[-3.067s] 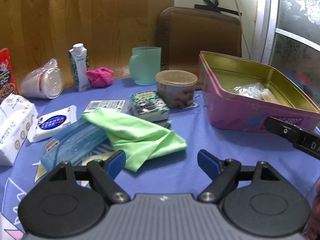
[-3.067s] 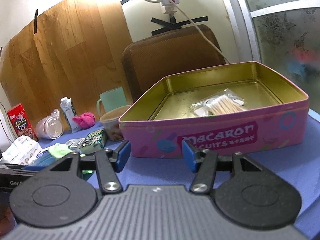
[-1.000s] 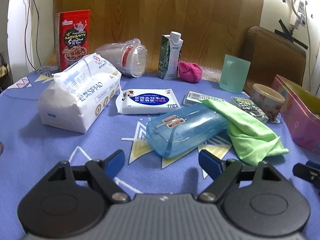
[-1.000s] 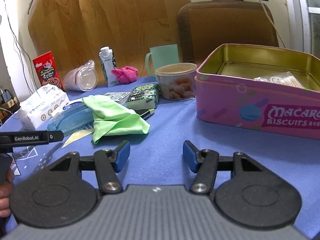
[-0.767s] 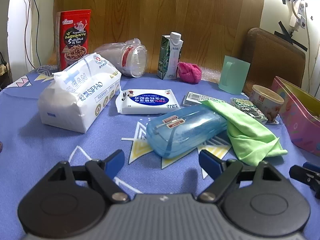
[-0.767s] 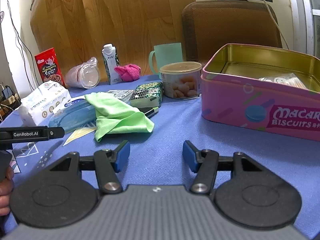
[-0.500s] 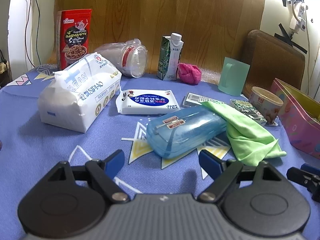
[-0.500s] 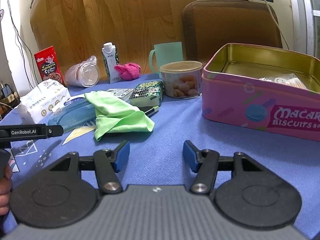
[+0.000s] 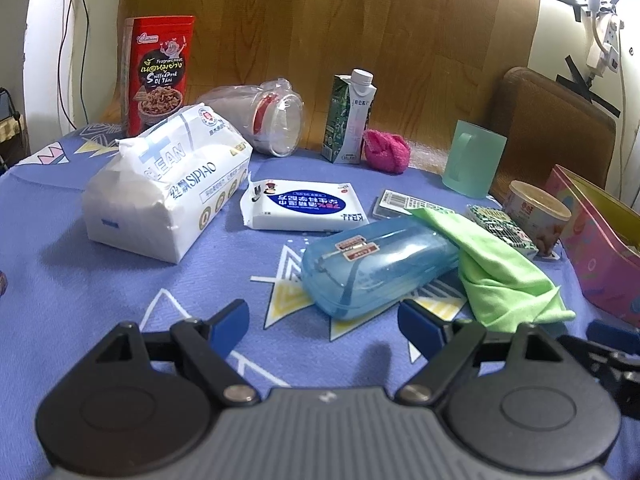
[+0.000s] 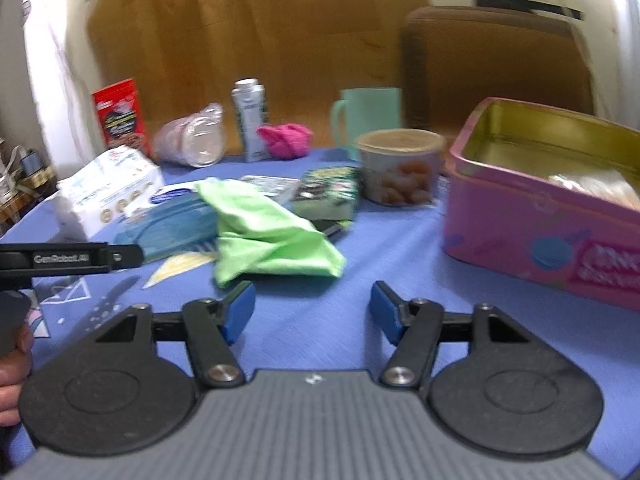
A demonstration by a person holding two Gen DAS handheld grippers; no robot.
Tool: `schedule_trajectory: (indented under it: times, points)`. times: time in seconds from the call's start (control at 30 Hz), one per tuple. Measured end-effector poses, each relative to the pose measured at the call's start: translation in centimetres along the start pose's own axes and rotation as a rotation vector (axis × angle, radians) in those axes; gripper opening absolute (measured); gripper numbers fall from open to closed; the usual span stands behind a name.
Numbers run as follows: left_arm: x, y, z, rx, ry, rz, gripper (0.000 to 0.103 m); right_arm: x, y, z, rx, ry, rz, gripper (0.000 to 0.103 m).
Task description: Organize soft objects
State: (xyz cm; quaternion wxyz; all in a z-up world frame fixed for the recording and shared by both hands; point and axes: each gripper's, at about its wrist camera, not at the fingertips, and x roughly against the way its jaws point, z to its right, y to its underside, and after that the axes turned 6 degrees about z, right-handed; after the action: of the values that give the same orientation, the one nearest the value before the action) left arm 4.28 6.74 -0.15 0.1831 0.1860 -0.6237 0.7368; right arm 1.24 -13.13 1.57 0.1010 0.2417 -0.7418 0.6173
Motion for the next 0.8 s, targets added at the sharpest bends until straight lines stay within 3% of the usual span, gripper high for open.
schedule_trajectory:
  times: [0.1, 0.43, 0.67, 0.73, 0.8]
  points:
    - [0.0, 0.0, 0.0, 0.001, 0.001, 0.001, 0.084, -0.9, -0.5, -0.7, 0.039, -0.033, -0.014, 0.077]
    - [0.0, 0.1, 0.0, -0.002, 0.000, 0.001, 0.085, -4.1, -1.2, -2.6, 0.148, -0.063, -0.094, 0.079]
    - [0.0, 0.1, 0.1, 0.000, 0.003, 0.002, 0.085, -5.0, -1.5, -3.1, 0.163, -0.080, -0.100, 0.080]
    - [-0.1, 0.1, 0.1, 0.001, 0.005, 0.002, 0.085, -4.9, -1.4, -3.0, 0.158, -0.076, -0.095, 0.073]
    - [-0.1, 0.1, 0.1, 0.000, 0.005, 0.002, 0.085, -4.6, -1.3, -2.9, 0.154, -0.071, -0.079, 0.044]
